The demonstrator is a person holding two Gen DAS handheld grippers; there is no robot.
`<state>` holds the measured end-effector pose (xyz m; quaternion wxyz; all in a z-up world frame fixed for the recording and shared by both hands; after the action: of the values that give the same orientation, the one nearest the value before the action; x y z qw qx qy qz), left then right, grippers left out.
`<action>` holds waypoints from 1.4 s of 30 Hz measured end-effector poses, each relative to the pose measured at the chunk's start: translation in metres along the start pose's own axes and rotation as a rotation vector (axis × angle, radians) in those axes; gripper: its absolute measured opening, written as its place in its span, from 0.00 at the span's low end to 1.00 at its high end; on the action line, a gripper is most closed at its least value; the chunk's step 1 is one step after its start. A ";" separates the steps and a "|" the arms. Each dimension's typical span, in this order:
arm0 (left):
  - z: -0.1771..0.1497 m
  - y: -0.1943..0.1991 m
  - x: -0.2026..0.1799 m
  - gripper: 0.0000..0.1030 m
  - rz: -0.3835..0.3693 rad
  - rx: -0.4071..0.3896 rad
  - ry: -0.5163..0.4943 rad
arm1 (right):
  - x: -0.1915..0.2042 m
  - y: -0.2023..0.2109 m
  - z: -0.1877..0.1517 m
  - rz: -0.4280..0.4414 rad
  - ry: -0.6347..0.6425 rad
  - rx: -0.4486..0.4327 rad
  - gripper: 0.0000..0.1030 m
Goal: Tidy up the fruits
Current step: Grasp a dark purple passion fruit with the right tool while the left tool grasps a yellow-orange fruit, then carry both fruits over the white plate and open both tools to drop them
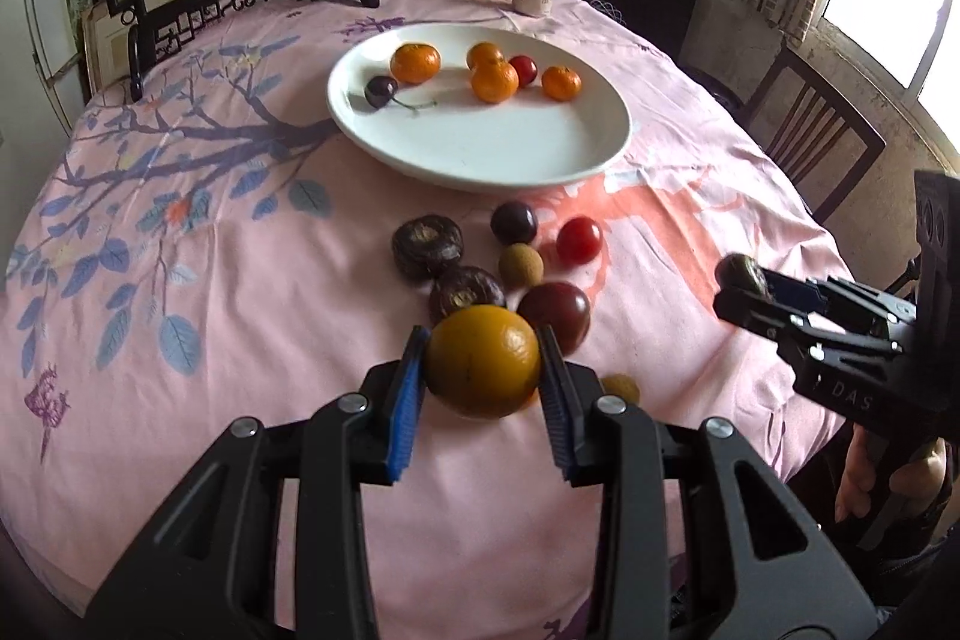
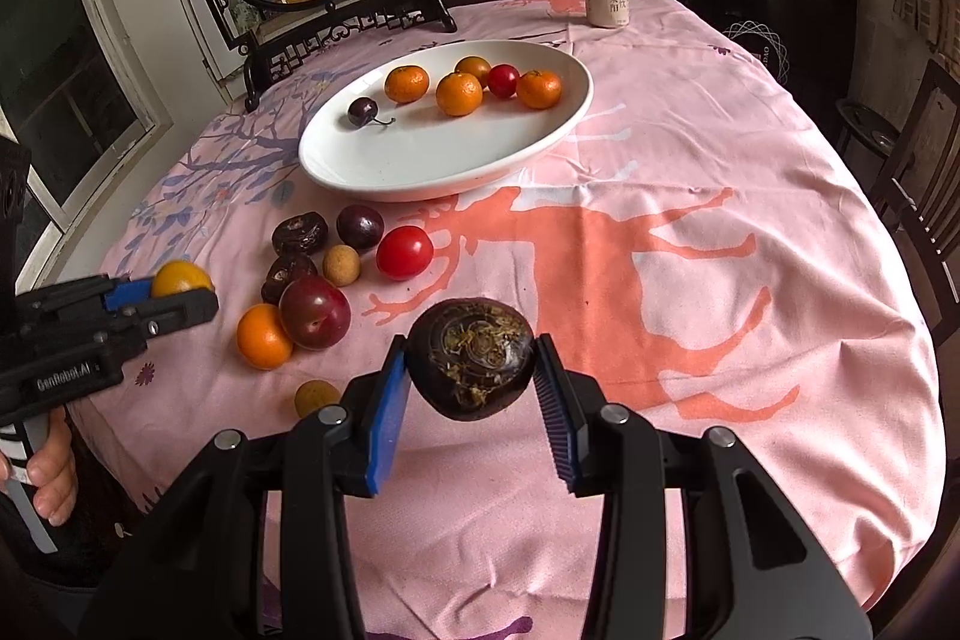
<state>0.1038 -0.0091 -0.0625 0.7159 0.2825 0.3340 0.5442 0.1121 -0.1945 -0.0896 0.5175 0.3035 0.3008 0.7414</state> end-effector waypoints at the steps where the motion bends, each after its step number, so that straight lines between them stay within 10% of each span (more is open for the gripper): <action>1: 0.009 0.003 0.004 0.35 0.011 -0.013 -0.001 | 0.001 0.000 0.001 -0.003 0.004 0.000 0.41; 17: 0.168 -0.088 0.032 0.35 0.083 0.027 0.098 | 0.017 -0.054 0.114 -0.028 0.082 0.017 0.41; 34: 0.184 -0.157 0.044 0.36 0.027 0.109 0.151 | -0.002 -0.150 0.168 -0.086 0.068 0.096 0.40; 42: 0.175 -0.092 0.038 0.50 0.004 0.004 0.127 | 0.001 -0.111 0.167 -0.159 0.127 0.040 0.53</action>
<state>0.3026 -0.0027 -0.0317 0.6915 0.2496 0.3792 0.5619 0.3036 -0.1400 -0.0682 0.5483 0.2412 0.3710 0.7096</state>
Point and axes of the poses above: each gripper's, at about its wrist camera, not at the fingertips, and y roughly against the way its jaws point, x to its left, z to its top, the point moved 5 cm from there along -y, roughly the way its jaws point, and after that the axes turned 4 degrees about -z, right-handed, at the moved point
